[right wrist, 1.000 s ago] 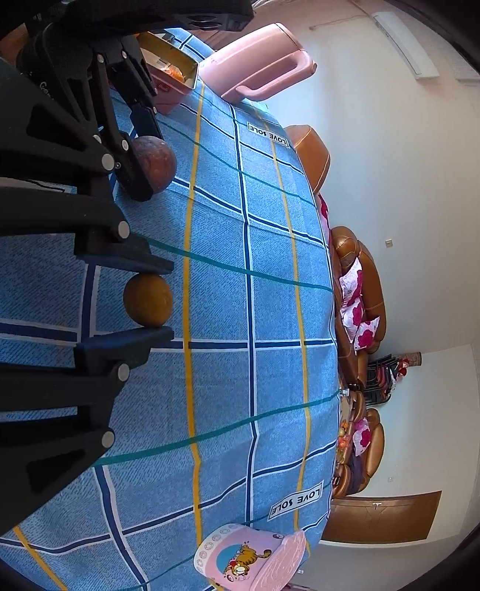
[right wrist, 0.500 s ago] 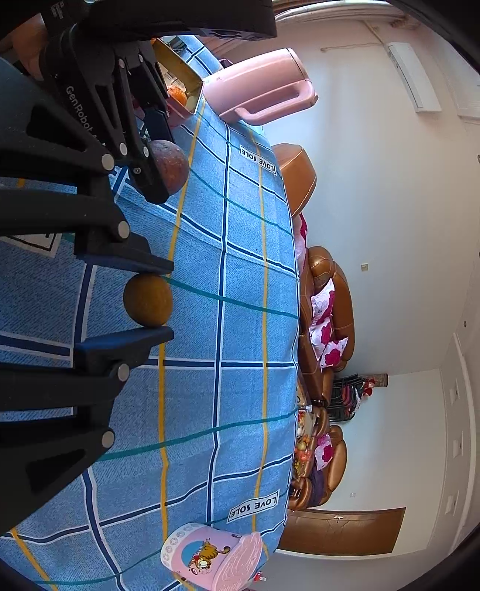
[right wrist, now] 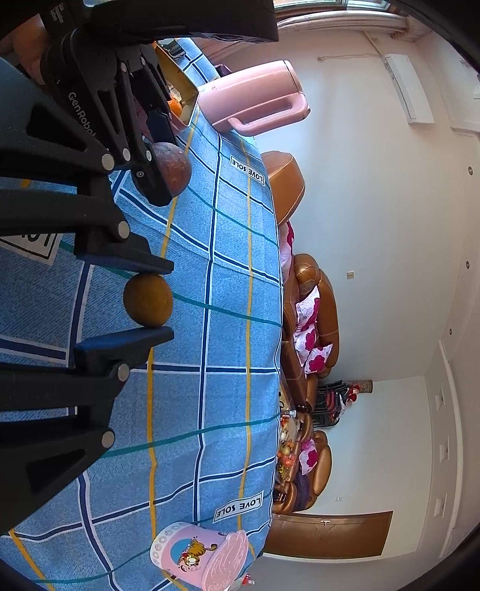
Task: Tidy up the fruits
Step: 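Lift the passion fruit and tan fruit and carry both toward the pink tin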
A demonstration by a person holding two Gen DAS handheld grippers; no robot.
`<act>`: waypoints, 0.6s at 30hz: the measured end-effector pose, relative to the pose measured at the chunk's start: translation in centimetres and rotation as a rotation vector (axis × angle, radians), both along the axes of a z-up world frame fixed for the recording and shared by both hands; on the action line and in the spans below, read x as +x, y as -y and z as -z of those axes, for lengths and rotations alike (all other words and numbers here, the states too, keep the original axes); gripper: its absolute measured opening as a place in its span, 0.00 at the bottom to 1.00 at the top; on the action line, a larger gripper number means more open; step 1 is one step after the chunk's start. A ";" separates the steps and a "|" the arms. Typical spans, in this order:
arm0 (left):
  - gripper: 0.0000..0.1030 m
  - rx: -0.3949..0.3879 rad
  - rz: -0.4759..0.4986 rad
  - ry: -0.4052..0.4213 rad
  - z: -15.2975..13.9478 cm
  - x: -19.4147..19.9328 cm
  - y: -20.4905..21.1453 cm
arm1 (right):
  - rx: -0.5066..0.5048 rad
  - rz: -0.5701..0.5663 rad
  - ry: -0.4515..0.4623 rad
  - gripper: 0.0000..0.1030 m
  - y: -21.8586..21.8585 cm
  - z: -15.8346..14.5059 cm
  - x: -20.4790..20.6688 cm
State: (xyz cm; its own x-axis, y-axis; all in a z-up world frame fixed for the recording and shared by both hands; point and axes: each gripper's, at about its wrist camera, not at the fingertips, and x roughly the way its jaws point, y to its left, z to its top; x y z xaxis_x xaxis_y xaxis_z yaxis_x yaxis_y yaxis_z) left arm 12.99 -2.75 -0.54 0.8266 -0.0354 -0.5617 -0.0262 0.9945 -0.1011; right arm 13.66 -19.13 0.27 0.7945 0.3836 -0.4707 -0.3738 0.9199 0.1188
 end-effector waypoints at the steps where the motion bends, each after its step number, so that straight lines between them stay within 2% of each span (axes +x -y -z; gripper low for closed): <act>1: 0.51 0.002 -0.002 0.005 -0.1 -0.1 0.0 | 0.000 -0.001 0.004 0.30 0.0 0.0 -0.1; 18: 0.51 0.044 -0.023 0.082 -0.8 -1.4 0.5 | -0.005 -0.001 0.074 0.30 0.0 -0.5 -1.3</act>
